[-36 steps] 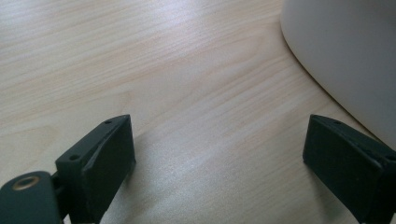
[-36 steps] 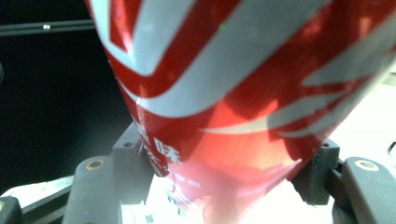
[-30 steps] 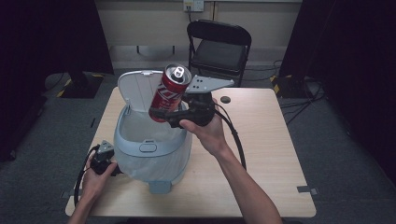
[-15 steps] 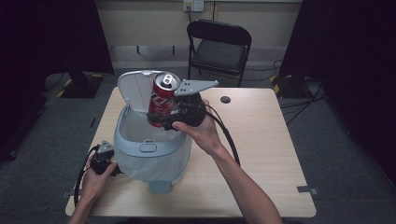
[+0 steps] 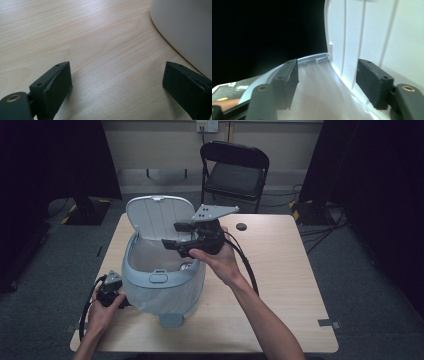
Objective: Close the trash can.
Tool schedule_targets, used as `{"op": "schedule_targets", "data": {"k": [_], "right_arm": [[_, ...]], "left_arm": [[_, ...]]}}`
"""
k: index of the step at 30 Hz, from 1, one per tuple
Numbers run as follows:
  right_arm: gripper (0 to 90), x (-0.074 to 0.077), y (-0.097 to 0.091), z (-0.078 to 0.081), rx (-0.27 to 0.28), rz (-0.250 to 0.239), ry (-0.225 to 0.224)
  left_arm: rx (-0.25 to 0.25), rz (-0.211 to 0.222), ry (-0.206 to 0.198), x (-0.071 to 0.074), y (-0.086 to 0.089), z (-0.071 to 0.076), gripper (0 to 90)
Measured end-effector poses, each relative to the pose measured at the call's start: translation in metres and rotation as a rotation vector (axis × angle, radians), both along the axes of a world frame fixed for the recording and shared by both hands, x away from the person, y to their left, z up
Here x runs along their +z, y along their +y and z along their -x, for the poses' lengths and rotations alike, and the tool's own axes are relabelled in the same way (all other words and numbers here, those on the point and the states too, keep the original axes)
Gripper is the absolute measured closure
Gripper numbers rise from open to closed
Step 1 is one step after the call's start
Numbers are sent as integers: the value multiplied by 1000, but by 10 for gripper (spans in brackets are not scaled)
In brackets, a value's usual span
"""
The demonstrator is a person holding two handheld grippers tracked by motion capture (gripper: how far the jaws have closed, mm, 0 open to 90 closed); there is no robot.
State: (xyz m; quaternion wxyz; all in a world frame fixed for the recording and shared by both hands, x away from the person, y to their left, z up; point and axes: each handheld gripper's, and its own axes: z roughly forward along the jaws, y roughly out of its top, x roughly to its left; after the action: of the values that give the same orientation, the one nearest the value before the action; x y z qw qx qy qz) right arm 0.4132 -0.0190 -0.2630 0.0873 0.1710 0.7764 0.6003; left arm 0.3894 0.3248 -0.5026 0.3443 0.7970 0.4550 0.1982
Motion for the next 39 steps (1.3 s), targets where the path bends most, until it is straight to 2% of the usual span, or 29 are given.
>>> {"op": "schedule_targets", "data": {"k": [3, 5, 6, 10, 11, 12, 13, 14, 17, 19, 22, 24, 26, 27, 28, 31, 34, 39], "right_arm": [[356, -2, -5, 0, -14, 0, -3], [305, -5, -12, 2, -51, 10, -19], [305, -5, -12, 2, -51, 10, -19], [269, -8, -24, 0, -94, 13, -12], [261, -9, -32, -1, -118, 9, -10], [261, -9, -32, -1, -118, 9, -10], [256, -9, -41, -4, -133, -9, 4], [247, -8, -44, -5, -140, -4, 8], [257, -4, -52, -8, -175, 18, 2], [279, -4, -56, -10, -193, 16, 1], [296, -5, -59, -13, -201, 25, 5], [292, -7, -61, -21, -212, 35, 30], [287, -7, -62, -24, -229, 40, 32], [278, -7, -63, -31, -266, 36, 38], [276, -6, -63, -35, -275, 40, 43], [281, -4, -62, -41, -305, 56, 25], [297, -2, -62, -57, -346, 57, 25], [296, -4, -61, -72, -368, 75, 23]], "left_arm": [[0, -1, -2, 0, 0, 0, 82], [0, -1, 0, 0, 0, 0, 82], [0, -1, 1, 0, 0, 0, 82], [1, -1, 0, 0, 0, 0, 82], [1, 0, 0, 0, 0, 0, 82], [1, 0, 0, 0, 0, 0, 82], [1, 0, 0, 0, 0, 0, 82], [1, 0, 0, 0, 0, 0, 82], [2, 0, 0, 0, 0, 0, 82], [1, 0, 1, 0, 0, 0, 82], [2, 0, 0, 0, 0, 0, 82], [2, 0, 1, 0, 0, 0, 82], [2, 0, 1, 0, 0, 0, 82], [2, 0, 1, 0, 0, 0, 82], [2, 0, 1, 0, 0, 0, 82], [1, 0, 1, 0, 0, 0, 82], [2, 0, 1, 0, 0, 0, 82], [2, 0, 0, 0, 0, 0, 82]]}}
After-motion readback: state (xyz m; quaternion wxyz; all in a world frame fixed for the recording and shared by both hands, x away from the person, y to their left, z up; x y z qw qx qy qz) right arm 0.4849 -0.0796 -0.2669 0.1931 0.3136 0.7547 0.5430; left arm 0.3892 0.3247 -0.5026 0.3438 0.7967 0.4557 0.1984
